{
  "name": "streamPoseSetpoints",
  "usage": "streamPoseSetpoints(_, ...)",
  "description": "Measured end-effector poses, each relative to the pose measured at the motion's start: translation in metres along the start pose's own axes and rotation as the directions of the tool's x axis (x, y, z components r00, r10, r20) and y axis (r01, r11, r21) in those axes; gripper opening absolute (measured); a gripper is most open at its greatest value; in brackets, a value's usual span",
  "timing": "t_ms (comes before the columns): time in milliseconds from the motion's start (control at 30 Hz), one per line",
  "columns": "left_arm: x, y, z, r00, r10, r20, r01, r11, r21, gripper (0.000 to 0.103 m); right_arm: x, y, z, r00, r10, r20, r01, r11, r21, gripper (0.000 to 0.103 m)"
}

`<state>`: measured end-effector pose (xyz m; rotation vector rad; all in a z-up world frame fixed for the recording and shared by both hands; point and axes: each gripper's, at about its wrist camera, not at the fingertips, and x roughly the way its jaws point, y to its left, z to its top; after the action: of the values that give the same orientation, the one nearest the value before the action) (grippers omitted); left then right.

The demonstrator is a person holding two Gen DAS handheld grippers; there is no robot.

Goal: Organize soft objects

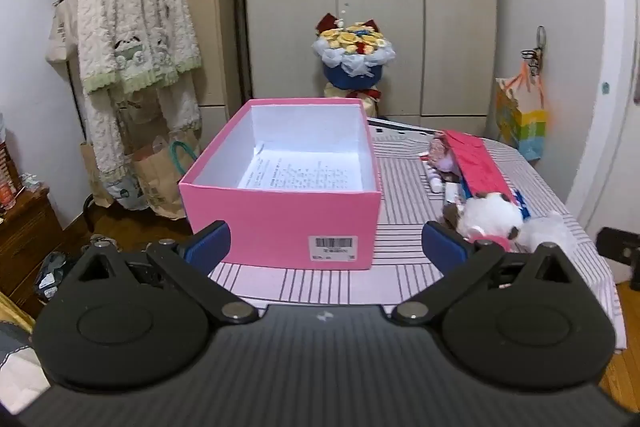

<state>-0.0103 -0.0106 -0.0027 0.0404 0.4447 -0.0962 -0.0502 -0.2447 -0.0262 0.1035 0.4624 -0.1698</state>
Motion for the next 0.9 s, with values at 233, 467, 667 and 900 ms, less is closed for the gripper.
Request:
streamPoseSetpoints(233,-0.01,-0.003,-0.001,1.0,-0.013,0.001,0.013,1.0,0.007,0.103,-0.001,-0.004,-0.002,1.0,-0.01,-0.007,0.01,1.0,-0.015,0.103)
streamPoseSetpoints(467,-0.004,-0.006,-0.004,0.998,-0.043,-0.037,0.044,0.999,0.017,0.103,0.0,-0.011,-0.003,1.0,-0.022,-0.005,0.022,1.0,-0.016,0.103)
streamPoseSetpoints(667,0.001,-0.008,-0.007,0.992,-0.092,-0.082,0.093,0.996,0.002,0.103,0.003,-0.014,-0.004,1.0,-0.027,-0.006,0.026,0.999,-0.02,0.103)
streamPoseSetpoints(900,0.006,-0.016,-0.01,0.988,-0.108,-0.107,0.108,0.994,0.001,0.103,0.007,-0.017,-0.007,0.999,-0.027,-0.019,0.027,0.999,-0.019,0.103)
